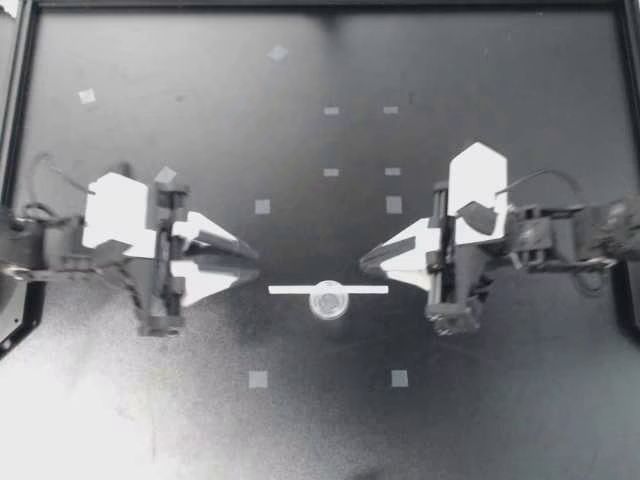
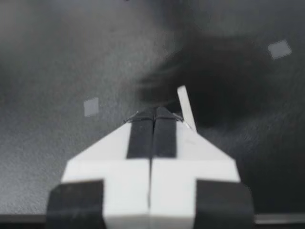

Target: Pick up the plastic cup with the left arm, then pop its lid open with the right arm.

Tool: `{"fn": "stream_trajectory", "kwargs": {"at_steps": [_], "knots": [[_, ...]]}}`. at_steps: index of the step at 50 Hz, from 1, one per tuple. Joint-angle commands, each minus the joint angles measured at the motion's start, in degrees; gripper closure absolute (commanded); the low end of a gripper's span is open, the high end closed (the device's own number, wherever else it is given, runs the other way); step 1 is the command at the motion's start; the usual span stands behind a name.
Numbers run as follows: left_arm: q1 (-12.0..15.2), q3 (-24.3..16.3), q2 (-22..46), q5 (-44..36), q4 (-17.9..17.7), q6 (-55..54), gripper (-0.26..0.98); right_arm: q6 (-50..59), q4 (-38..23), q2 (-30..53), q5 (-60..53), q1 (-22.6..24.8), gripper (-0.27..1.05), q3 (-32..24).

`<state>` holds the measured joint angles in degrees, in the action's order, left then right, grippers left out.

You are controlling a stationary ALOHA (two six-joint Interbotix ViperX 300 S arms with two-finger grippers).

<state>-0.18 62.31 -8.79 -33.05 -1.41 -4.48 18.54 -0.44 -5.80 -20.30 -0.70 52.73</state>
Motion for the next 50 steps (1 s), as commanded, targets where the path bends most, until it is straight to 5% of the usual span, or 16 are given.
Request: {"fn": "stream_trajectory", "kwargs": {"at_steps": [1,50], "knots": [[-0.7,-2.2,2.55,-0.97,0.0,-0.18,0.21,1.14,-0.88,1.32,-1.85,0.35,0.9,-1.49],[-2.55,-10.72,20.74,-0.44,-0.09,-0.35,0.1,11.25,-5.27,12.83,-6.15,0.88,0.9,-4.66]]}}
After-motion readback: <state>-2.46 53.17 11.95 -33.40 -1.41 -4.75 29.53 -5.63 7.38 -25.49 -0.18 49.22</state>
